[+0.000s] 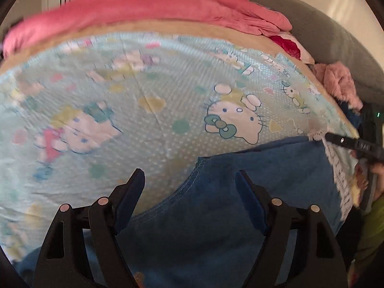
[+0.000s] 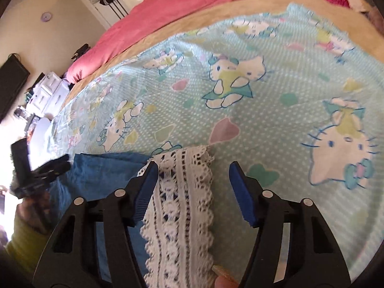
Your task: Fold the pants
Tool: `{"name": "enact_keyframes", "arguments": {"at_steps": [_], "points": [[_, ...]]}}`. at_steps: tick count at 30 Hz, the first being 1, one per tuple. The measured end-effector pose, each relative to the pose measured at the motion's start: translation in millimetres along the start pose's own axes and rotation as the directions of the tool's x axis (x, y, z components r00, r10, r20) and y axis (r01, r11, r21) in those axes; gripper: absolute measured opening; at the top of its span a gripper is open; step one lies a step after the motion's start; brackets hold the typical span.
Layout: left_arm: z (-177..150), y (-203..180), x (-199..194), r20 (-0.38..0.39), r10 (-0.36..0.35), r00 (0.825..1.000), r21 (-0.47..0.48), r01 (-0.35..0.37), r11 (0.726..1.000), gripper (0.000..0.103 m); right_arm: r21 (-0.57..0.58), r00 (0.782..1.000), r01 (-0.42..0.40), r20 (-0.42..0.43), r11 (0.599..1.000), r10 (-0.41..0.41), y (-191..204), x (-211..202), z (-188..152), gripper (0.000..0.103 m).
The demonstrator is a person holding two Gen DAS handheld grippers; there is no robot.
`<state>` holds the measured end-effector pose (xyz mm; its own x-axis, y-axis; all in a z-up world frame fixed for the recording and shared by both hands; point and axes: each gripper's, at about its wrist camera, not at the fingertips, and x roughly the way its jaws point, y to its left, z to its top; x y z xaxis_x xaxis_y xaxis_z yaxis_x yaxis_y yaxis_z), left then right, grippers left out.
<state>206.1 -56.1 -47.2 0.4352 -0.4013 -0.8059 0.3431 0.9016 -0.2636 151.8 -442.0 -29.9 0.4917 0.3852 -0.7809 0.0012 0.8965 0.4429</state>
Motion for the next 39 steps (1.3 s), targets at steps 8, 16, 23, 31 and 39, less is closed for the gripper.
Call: {"name": "enact_keyframes", "arguments": {"at_steps": [8, 16, 23, 31, 39], "points": [[-3.2, -11.6, 13.2, -0.013, -0.096, 0.995, 0.006, 0.096, 0.995, 0.008, -0.063, 0.997, -0.070, -0.022, 0.996, 0.068, 3.8, 14.2, -7.2, 0.018], [21.6, -18.9, -12.4, 0.093, -0.024, 0.995, 0.050, 0.020, 0.999, 0.008, -0.106, 0.991, -0.066, 0.106, 0.992, 0.077, 15.7, -9.6, 17.4, 0.012], [18.5, -7.1, 27.0, 0.029, 0.045, 0.999, 0.037, -0.046, 0.998, 0.012, -0.179, 0.991, 0.133, 0.030, 0.975, -0.130, 19.3, 39.6, 25.9, 0.012], [8.4, 12.5, -11.6, 0.104, 0.052, 0.993, -0.042, -0.048, 0.998, 0.036, -0.148, 0.967, 0.187, 0.203, 0.971, -0.156, 15.6, -11.1, 9.9, 0.032], [-66.6, 32.1, -110.2, 0.207, 0.168, 0.964, -0.116, -0.146, 0.982, 0.059, -0.295, 0.971, 0.206, 0.183, 0.933, -0.156, 61.9, -57.1, -74.3, 0.050]]}}
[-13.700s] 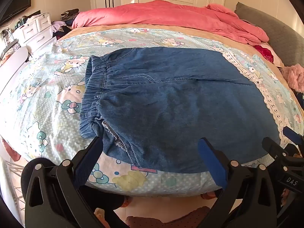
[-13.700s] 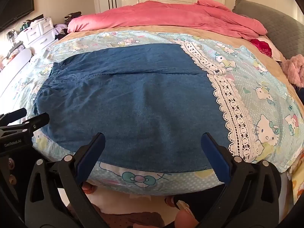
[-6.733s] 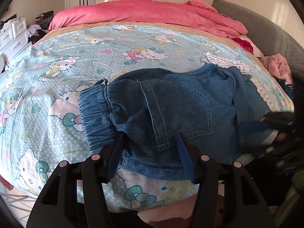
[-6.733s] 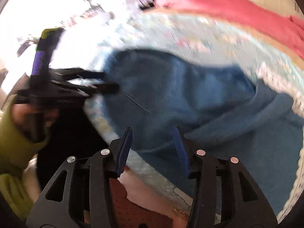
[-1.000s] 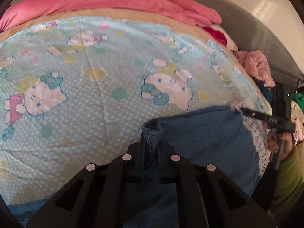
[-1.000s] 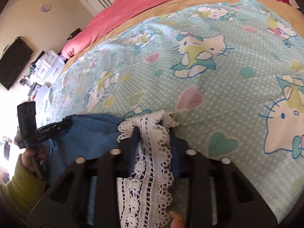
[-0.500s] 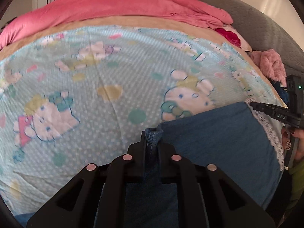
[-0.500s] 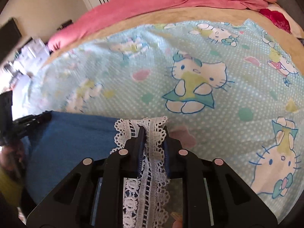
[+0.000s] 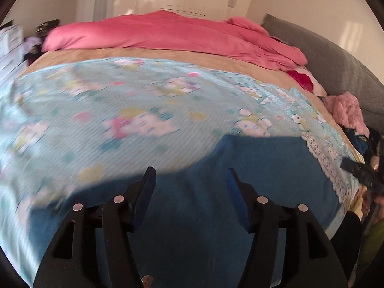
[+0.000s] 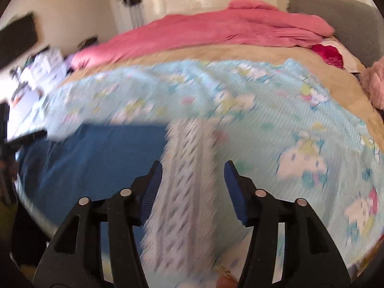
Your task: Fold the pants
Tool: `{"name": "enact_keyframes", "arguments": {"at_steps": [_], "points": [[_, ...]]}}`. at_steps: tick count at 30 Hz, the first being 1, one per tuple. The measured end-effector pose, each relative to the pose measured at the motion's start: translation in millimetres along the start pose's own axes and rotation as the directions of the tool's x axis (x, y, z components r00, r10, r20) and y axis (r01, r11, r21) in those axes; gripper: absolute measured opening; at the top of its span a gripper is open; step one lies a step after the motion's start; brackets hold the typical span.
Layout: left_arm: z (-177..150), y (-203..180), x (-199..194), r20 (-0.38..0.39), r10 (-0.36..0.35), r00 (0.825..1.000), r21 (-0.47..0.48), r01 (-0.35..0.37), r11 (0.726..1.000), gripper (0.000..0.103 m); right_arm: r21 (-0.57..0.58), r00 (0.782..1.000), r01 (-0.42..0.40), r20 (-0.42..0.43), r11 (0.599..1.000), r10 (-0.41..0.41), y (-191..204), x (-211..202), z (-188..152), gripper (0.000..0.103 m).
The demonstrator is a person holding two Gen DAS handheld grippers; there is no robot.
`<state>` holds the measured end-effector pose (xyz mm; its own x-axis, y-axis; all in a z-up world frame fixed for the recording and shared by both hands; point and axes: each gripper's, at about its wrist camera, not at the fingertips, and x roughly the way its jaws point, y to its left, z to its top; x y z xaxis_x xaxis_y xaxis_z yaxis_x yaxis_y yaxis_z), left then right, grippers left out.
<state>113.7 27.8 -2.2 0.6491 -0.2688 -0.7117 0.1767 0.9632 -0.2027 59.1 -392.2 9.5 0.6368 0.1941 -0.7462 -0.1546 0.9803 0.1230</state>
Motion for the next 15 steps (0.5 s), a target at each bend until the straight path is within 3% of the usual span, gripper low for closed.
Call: {"name": "enact_keyframes", "arguments": {"at_steps": [3, 6, 9, 12, 15], "points": [[-20.3, 9.8, -15.5, -0.011, 0.059, 0.998, -0.015, -0.059, 0.998, 0.068, -0.046, 0.999, -0.027, -0.038, 0.999, 0.026, 29.1, -2.0, -12.0, 0.055], [-34.4, 6.7, -12.4, -0.057, 0.084, 0.995, 0.017, -0.083, 0.996, 0.086, -0.084, 0.997, -0.028, -0.080, 0.996, 0.022, 53.1, 6.1, -15.8, 0.066], [-42.9, 10.5, 1.0, -0.119, 0.171, 0.978, 0.055, -0.166, 0.985, 0.088, -0.111, 0.992, 0.035, -0.120, 0.993, -0.049, 62.4, 15.7, -18.5, 0.079], [-46.7, 22.0, -1.7, -0.121, 0.140, 0.983, 0.037, -0.136, 0.990, 0.088, -0.083, 0.964, 0.151, -0.207, 0.985, -0.165, 43.7, 29.8, -27.6, 0.080], [-49.1, 29.1, -1.4, -0.112, 0.104, 0.988, 0.014, -0.103, 0.995, 0.087, -0.030, 0.966, 0.133, -0.221, 0.991, -0.136, 32.7, 28.7, -31.7, 0.080]]}}
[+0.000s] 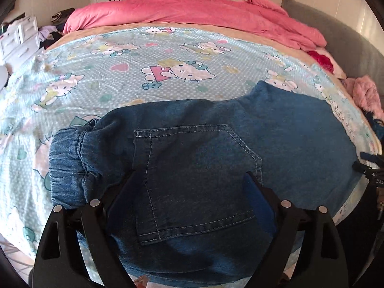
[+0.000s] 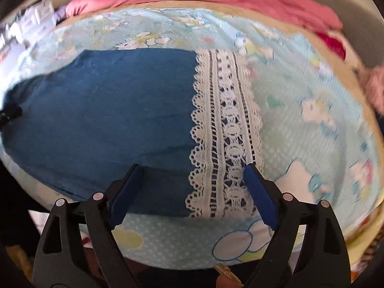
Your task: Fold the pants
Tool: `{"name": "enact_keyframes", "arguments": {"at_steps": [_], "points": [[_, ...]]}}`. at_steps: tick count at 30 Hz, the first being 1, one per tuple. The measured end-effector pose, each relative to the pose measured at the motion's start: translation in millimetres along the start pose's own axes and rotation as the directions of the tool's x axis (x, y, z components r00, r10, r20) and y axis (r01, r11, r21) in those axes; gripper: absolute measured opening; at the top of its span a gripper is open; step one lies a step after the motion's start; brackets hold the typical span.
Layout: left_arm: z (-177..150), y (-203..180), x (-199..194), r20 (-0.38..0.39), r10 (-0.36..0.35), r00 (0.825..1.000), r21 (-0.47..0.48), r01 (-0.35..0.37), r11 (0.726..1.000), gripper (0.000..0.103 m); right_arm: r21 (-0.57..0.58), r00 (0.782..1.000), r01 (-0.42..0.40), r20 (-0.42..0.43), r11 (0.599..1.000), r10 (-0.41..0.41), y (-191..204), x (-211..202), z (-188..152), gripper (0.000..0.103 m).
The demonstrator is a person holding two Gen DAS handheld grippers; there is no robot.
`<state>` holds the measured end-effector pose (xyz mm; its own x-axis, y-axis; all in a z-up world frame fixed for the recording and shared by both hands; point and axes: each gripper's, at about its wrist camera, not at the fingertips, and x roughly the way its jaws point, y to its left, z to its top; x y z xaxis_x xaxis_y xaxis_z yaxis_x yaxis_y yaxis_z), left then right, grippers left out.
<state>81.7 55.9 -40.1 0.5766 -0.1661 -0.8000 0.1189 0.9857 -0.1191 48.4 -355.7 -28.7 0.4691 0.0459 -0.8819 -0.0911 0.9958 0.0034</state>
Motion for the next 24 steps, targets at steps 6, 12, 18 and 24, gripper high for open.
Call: {"name": "enact_keyframes", "arguments": {"at_steps": [6, 12, 18, 24], "points": [[-1.6, -12.3, -9.7, 0.031, 0.005, 0.999, -0.010, -0.005, 1.000, 0.094, 0.039, 0.999, -0.016, 0.037, 0.999, 0.014, -0.8, -7.1, -2.0, 0.082], [-4.8, -56.2, -29.6, 0.064, -0.074, 0.995, 0.105, 0.067, 0.992, 0.098, 0.042, 0.976, -0.139, 0.174, 0.989, 0.130, 22.0, -40.0, -8.8, 0.086], [-25.7, -93.9, -5.9, -0.033, -0.049, 0.998, 0.230, 0.056, 0.972, 0.098, -0.017, 0.990, -0.102, 0.100, 0.995, 0.103, 44.3, -20.6, -8.3, 0.086], [-35.5, -96.6, 1.7, -0.053, -0.033, 0.998, 0.260, 0.046, 0.964, 0.099, -0.001, 0.993, -0.105, 0.051, 0.994, 0.105, 45.9, -5.6, -16.5, 0.089]]}}
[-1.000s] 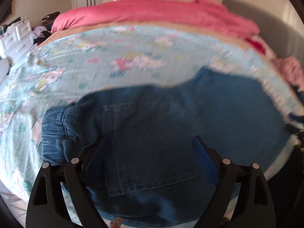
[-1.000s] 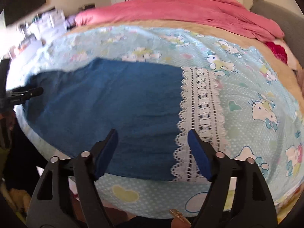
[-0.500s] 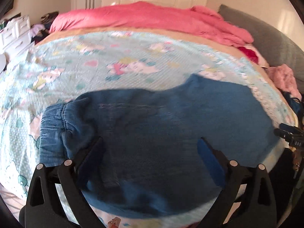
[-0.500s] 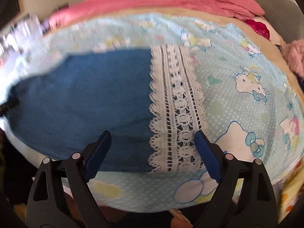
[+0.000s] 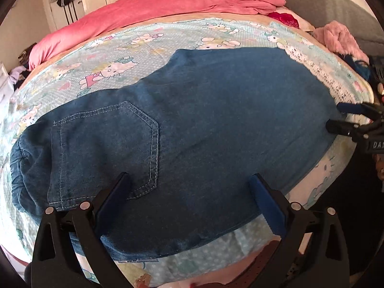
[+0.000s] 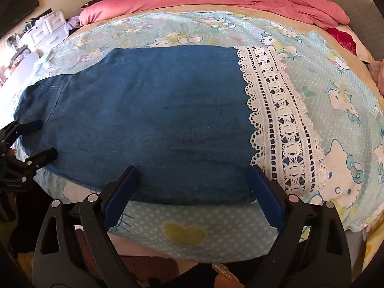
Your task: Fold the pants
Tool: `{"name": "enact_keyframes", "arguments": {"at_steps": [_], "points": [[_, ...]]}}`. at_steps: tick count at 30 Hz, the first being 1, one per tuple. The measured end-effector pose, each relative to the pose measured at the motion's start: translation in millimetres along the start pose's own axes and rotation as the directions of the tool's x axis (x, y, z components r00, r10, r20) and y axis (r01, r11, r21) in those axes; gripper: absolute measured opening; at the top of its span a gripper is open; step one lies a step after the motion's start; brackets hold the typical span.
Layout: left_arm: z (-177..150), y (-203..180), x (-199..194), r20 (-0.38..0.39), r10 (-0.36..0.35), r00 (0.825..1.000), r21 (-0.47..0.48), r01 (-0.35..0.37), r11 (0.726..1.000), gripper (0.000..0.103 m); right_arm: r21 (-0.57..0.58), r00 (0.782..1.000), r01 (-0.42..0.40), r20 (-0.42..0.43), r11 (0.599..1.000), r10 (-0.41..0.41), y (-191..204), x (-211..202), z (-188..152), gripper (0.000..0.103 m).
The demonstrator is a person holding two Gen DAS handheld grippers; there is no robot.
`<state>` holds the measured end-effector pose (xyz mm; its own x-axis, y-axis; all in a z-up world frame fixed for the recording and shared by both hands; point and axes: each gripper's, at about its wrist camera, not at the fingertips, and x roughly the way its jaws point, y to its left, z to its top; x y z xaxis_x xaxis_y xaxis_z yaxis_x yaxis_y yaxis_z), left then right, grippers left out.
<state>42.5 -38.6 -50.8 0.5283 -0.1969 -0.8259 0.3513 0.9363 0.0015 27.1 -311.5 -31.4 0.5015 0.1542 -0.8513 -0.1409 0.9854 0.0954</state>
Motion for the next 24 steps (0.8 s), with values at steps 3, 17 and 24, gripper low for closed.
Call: {"name": "enact_keyframes", "arguments": {"at_steps": [3, 17, 24], "points": [[2.5, 1.8, -9.9, 0.023, -0.042, 0.999, -0.023, 0.043, 0.999, 0.099, 0.057, 0.997, -0.066, 0.037, 0.996, 0.064, -6.5, -13.7, 0.0, 0.089], [34.8, -27.9, -43.5, 0.109, -0.085, 0.990, 0.028, 0.083, 0.996, 0.099, 0.169, 0.983, 0.004, 0.181, 0.986, -0.035, -46.8, -64.0, 2.8, 0.094], [64.9, -58.3, -35.5, 0.103, -0.123, 0.987, 0.102, 0.112, 0.988, 0.099, 0.254, 0.981, 0.001, 0.188, 0.967, -0.050, -75.9, -67.3, -4.2, 0.094]]}}
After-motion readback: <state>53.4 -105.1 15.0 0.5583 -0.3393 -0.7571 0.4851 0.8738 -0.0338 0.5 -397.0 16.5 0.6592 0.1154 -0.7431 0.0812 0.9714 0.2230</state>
